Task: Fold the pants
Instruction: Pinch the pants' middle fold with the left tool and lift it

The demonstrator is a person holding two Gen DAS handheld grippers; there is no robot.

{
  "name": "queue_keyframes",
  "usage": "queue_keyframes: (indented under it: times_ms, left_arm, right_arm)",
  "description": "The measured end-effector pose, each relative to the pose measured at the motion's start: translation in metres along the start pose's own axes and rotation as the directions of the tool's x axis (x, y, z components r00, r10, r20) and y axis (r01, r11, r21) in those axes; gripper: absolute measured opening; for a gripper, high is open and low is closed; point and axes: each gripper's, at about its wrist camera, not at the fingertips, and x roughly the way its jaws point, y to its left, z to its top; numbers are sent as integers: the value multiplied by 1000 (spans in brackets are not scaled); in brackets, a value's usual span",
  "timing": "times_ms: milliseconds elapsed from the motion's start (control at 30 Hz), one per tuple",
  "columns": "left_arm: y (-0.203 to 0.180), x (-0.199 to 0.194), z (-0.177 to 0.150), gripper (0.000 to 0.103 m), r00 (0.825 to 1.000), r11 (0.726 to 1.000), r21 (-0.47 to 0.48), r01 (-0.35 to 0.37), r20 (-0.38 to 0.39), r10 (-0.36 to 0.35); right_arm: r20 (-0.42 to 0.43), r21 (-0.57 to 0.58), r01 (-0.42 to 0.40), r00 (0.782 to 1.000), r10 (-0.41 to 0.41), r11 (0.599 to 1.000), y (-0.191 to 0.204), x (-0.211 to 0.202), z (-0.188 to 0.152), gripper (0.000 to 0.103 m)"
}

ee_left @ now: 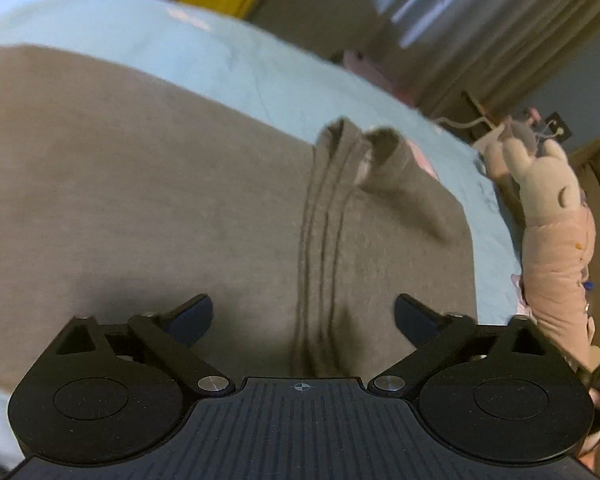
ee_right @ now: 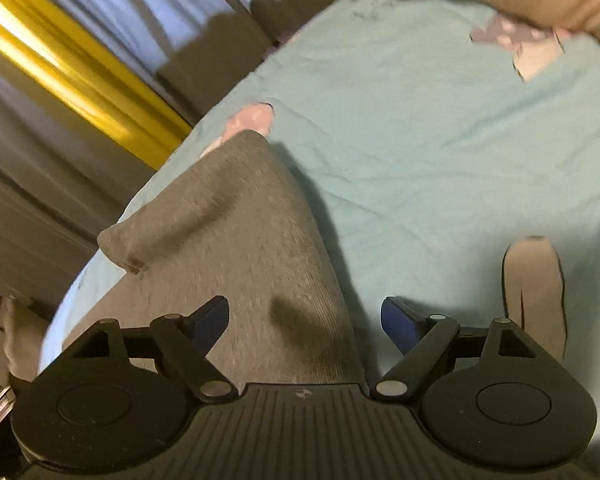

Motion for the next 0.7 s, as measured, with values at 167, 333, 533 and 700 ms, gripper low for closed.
queue_keyframes:
  times_ms: [167, 333, 533, 700]
  left_arm:
    - [-7, 47, 10, 75, 992, 998, -64, 18, -123, -26]
    - [-13, 62, 17, 74, 990, 994, -89, 68, -115, -78]
    - [-14, 66, 17, 21, 993, 996, -82, 38, -108, -47]
    - [-11, 36, 17, 18, 993, 989, -107, 99, -49, -105]
  right_arm:
    - [11, -41, -46, 999, 47, 998, 3, 2, -5, 84]
    - [-8, -91, -71, 997, 71, 993, 10, 11, -11, 84]
    - [-12, -98, -92, 996, 92, 991, 11, 14, -11, 84]
    - [15, -53, -128, 992, 129, 990, 3, 7, -9, 85]
